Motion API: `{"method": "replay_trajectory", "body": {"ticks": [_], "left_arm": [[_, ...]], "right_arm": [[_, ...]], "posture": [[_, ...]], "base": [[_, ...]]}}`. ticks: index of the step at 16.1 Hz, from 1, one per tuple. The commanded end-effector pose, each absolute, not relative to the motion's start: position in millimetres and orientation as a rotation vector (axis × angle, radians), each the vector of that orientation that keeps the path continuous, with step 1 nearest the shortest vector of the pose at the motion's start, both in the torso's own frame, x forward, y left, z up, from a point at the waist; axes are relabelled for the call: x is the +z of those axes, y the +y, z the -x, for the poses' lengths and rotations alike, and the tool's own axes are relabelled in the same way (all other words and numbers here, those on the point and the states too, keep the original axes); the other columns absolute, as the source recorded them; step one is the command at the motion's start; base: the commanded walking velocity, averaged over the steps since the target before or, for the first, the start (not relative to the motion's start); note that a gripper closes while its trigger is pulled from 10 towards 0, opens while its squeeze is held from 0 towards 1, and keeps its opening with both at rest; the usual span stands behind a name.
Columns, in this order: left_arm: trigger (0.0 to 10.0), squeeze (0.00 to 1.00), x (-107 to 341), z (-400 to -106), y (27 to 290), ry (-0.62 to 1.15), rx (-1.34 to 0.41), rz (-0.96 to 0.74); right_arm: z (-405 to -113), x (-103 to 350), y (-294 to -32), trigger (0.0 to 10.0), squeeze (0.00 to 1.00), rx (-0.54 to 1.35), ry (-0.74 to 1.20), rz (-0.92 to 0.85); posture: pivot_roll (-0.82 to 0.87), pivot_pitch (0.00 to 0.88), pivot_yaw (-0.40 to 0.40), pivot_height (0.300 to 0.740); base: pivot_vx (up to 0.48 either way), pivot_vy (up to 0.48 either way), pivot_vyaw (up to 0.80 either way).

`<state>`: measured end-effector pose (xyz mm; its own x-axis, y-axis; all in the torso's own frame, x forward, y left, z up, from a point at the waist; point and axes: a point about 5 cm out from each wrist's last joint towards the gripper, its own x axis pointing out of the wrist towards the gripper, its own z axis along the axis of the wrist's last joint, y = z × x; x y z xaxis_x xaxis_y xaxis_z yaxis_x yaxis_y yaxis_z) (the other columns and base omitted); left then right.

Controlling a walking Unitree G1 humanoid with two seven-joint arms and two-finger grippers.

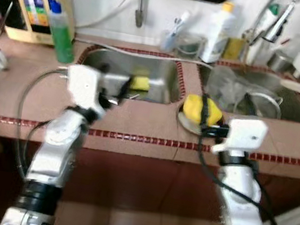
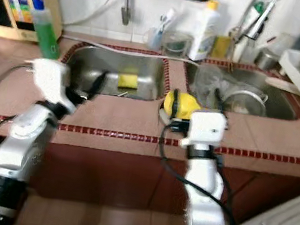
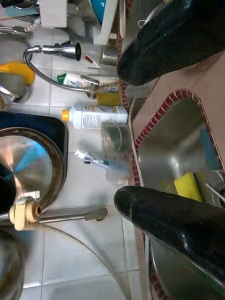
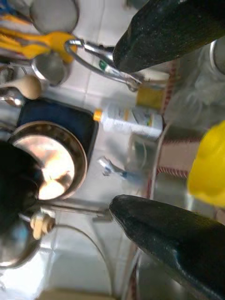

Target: Kitchen organization

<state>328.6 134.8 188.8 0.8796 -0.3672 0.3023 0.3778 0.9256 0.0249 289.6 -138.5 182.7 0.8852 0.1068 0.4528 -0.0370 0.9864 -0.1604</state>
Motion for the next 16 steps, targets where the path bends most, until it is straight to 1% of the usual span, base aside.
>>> {"method": "replay_trajectory", "body": {"ticks": [1,6,7,9,13,16], "left_arm": [[10.0,0.0,192,-329,143,-0.315,-0.365,0.022],[10.0,0.0,191,-330,142,-0.305,-0.371,0.025],[10.0,0.0,189,-330,140,-0.286,-0.372,0.009],[10.0,0.0,185,-331,139,-0.248,-0.382,0.028],[10.0,0.0,183,-325,136,-0.255,-0.474,-0.021],[10.0,0.0,178,-323,137,-0.228,-0.492,-0.042]], "right_arm": [[-289,184,-133,10.0,0.0,0.086,-0.483,0.139],[-290,184,-135,10.0,0.0,0.078,-0.482,0.142],[-290,183,-135,10.0,0.0,0.076,-0.477,0.141],[-292,180,-136,10.0,0.0,0.048,-0.444,0.136],[-291,170,-137,10.0,0.0,0.066,-0.389,0.142],[-290,163,-141,10.0,0.0,0.062,-0.335,0.154]], "posture": [[-0.13,0.0,0.02,0.74],[-0.13,0.0,0.019,0.74],[-0.13,0.0,0.019,0.74],[-0.13,0.0,0.016,0.74],[-0.13,0.0,0.007,0.74],[-0.13,0.0,0.003,0.74]], "base": [[0.0,-0.439,0.0],[0.0,-0.439,0.0],[0.0,0.0,0.0],[0.0,0.0,0.0],[0.0,0.0,0.0],[0.0,0.0,0.0]]}}
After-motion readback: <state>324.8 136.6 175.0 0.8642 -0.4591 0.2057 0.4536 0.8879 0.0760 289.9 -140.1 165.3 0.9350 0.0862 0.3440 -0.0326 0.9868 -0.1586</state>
